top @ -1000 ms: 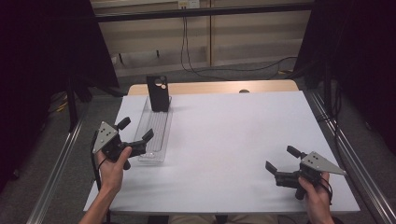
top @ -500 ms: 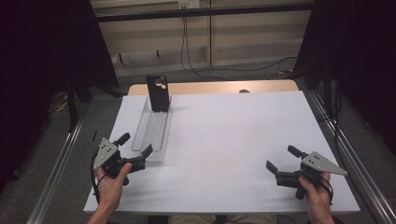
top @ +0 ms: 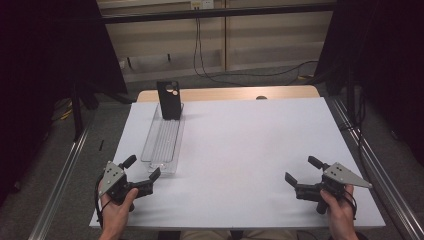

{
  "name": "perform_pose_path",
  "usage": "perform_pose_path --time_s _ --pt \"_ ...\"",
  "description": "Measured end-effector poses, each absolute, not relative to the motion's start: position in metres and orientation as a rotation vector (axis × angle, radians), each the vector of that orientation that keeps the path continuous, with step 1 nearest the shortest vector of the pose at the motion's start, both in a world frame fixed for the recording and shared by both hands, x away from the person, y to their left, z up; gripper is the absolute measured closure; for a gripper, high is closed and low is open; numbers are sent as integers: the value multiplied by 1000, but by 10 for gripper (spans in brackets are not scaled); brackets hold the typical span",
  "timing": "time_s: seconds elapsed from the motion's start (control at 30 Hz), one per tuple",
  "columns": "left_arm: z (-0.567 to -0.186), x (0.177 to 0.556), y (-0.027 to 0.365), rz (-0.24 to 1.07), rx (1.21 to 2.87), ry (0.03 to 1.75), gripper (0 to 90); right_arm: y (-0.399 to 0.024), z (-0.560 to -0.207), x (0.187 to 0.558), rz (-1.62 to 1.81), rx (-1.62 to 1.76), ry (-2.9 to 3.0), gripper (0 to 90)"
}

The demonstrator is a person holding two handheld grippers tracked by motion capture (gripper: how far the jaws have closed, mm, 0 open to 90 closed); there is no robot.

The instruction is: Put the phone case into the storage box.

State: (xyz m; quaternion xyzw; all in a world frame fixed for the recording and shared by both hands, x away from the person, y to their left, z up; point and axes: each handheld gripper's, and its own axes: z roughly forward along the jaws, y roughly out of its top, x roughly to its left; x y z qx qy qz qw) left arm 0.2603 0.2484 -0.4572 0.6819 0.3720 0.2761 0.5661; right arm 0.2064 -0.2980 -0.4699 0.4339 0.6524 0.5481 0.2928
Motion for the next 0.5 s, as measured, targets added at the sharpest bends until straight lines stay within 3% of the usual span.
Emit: perform_pose_path --time_s 0.5 --pt "-457 252 251 647 1577 885 33 -298 -471 208 1457 1157 1744 0"
